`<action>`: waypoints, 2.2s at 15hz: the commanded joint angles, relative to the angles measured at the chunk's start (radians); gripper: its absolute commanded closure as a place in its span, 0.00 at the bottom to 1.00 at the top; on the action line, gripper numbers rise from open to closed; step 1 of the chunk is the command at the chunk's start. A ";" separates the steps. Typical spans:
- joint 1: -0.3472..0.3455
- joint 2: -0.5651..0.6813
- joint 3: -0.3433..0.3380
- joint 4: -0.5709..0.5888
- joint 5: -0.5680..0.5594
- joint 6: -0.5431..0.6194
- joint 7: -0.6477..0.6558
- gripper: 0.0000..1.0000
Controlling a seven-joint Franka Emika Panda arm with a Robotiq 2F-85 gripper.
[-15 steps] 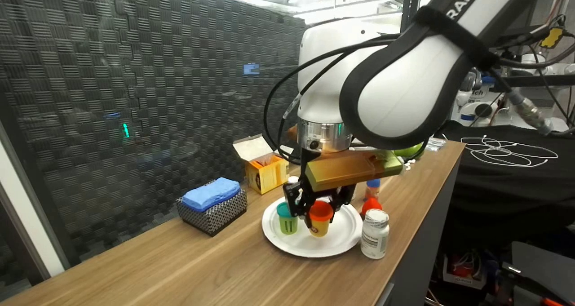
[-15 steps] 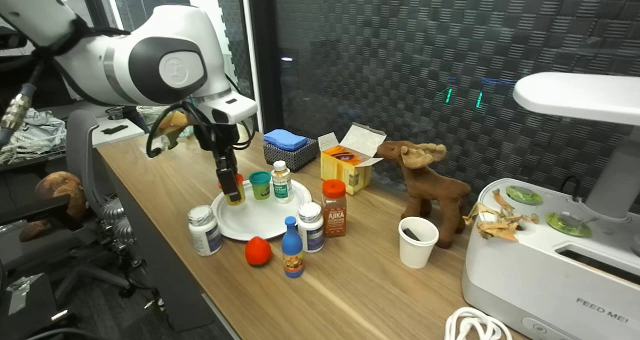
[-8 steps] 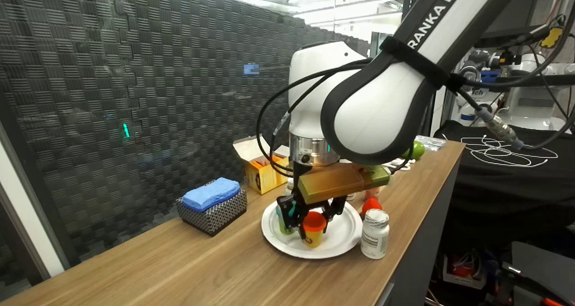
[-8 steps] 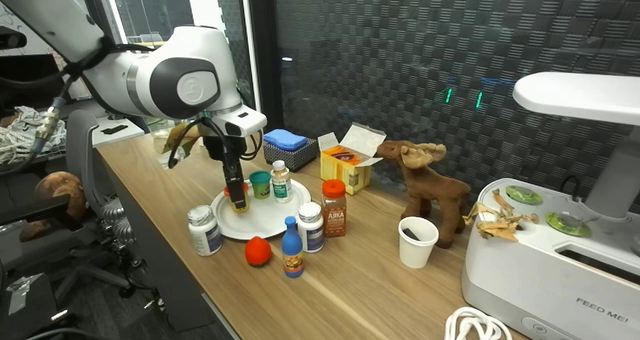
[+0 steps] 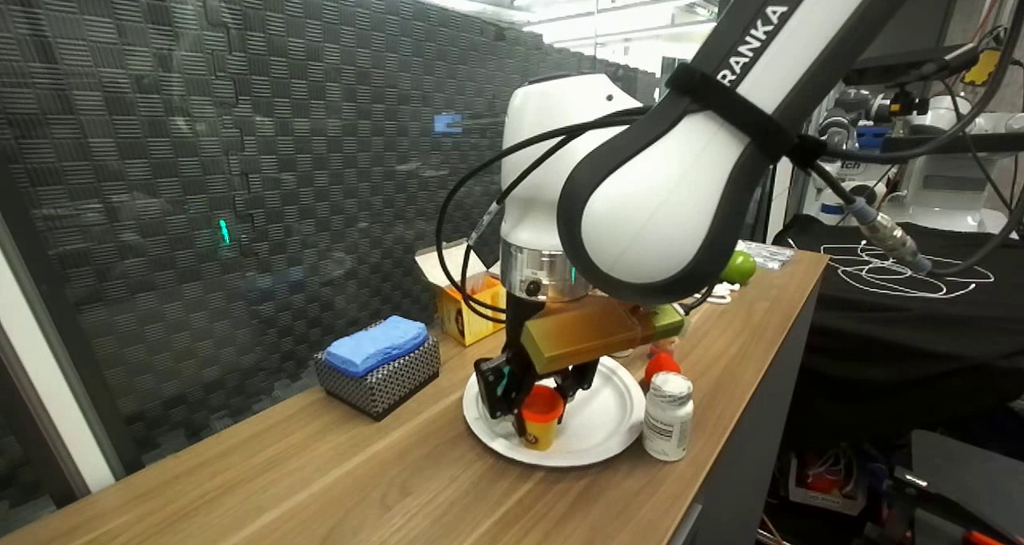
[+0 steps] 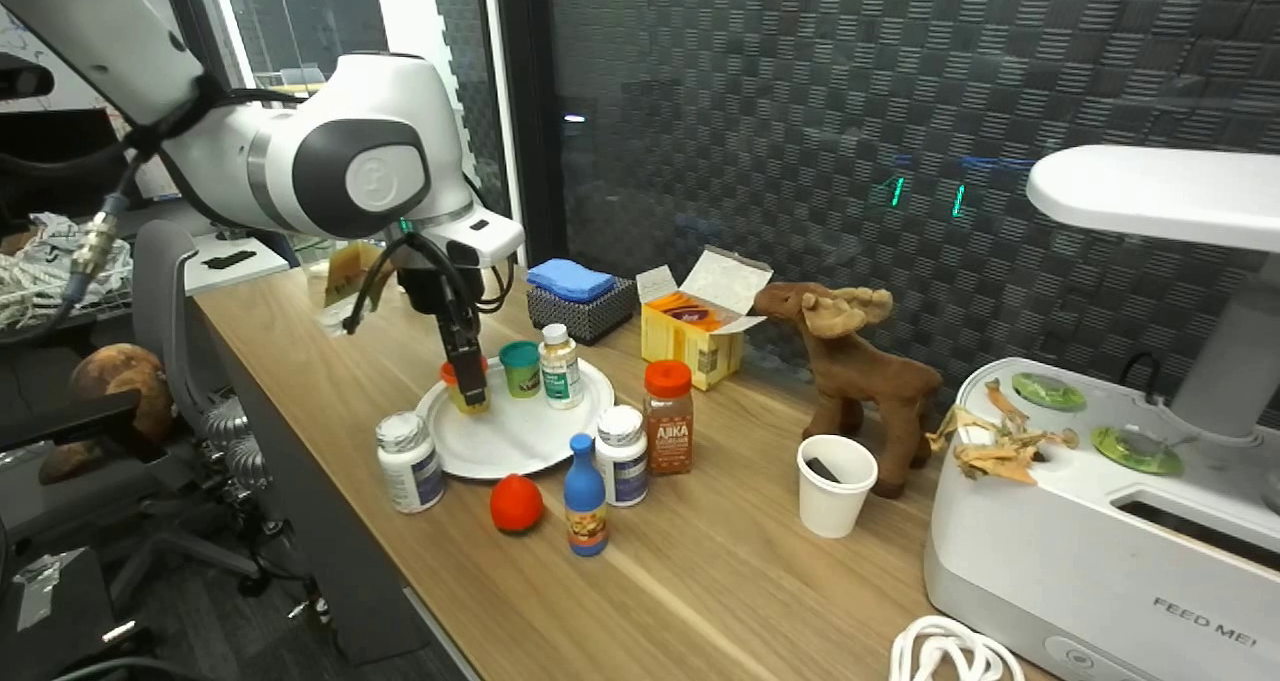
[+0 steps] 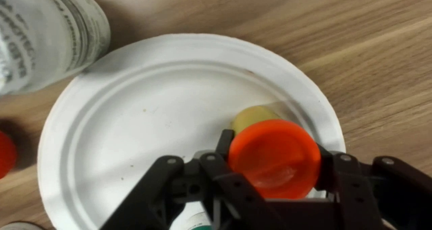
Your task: Pick up all the objects surrounding the white plate and arrange them on the plate
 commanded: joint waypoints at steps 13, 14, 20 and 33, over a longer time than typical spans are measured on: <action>0.000 -0.201 -0.071 -0.008 -0.066 -0.073 -0.025 0.00; -0.016 -0.214 -0.081 0.002 -0.078 -0.088 -0.022 0.00; -0.118 -0.210 -0.117 0.095 -0.170 -0.200 -0.021 0.00; -0.226 -0.013 -0.143 0.262 -0.015 -0.281 -0.270 0.00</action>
